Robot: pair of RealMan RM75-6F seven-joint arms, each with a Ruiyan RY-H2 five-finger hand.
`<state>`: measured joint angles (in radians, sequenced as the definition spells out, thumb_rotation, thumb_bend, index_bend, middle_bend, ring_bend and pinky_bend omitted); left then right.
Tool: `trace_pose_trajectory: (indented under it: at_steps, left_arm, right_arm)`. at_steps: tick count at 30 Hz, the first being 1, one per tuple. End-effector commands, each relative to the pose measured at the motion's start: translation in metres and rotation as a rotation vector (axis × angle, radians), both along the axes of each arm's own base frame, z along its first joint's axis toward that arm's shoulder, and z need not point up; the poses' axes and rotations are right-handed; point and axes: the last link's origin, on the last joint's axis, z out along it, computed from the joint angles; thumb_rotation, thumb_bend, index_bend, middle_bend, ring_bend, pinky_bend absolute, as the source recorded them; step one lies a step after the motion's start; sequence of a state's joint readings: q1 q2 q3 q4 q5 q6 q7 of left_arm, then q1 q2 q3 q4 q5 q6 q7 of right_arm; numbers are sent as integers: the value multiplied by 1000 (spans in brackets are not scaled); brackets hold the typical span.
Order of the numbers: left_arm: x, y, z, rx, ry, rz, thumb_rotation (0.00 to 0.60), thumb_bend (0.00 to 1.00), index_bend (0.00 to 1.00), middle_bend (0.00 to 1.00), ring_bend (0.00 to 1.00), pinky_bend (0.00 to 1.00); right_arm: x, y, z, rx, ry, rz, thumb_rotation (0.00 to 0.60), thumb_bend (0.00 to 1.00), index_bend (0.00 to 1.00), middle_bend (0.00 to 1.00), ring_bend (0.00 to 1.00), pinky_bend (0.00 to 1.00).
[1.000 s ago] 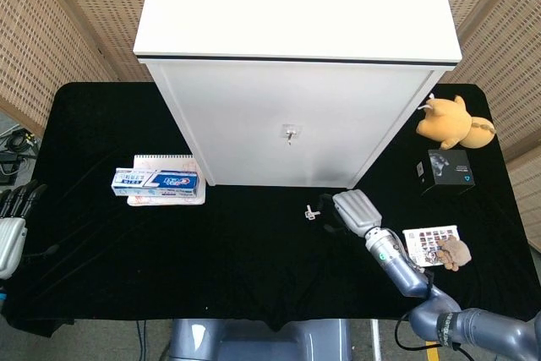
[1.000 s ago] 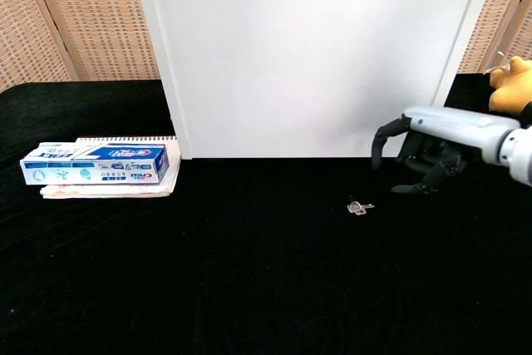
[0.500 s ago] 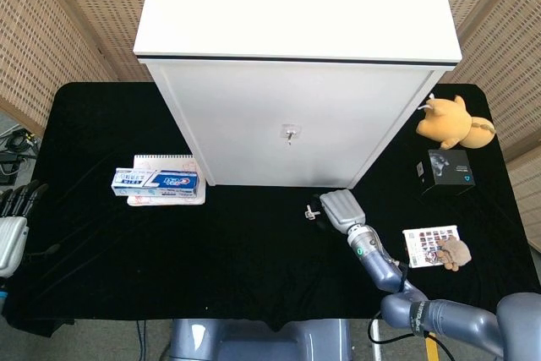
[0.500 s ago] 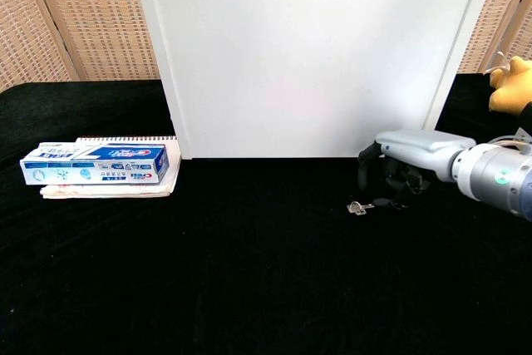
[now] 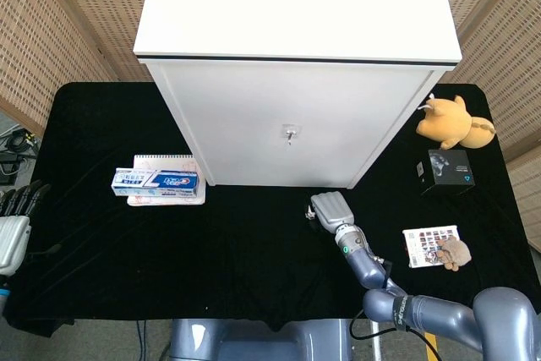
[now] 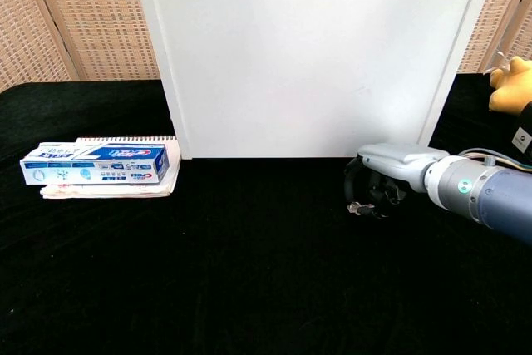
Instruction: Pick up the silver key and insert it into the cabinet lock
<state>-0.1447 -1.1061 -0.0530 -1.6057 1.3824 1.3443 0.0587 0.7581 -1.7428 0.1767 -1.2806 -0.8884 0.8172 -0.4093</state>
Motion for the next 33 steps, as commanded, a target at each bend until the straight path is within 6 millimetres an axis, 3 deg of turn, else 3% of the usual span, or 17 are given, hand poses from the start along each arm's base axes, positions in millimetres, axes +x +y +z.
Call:
trace_pose_trajectory:
  at_steps: [1,33]
  left_arm:
    - [0,0,0,0,0,1,600,0,0,0,0,0]
    - [-1,1,-1,-3,4,3,600,0,0,0,0,0]
  right_arm:
    - [1,-2,-3,3,6,-5,600,568,475,933,924,1000]
    - [-1,-5,-7,8,46,-52,600,576,484,933,924,1000]
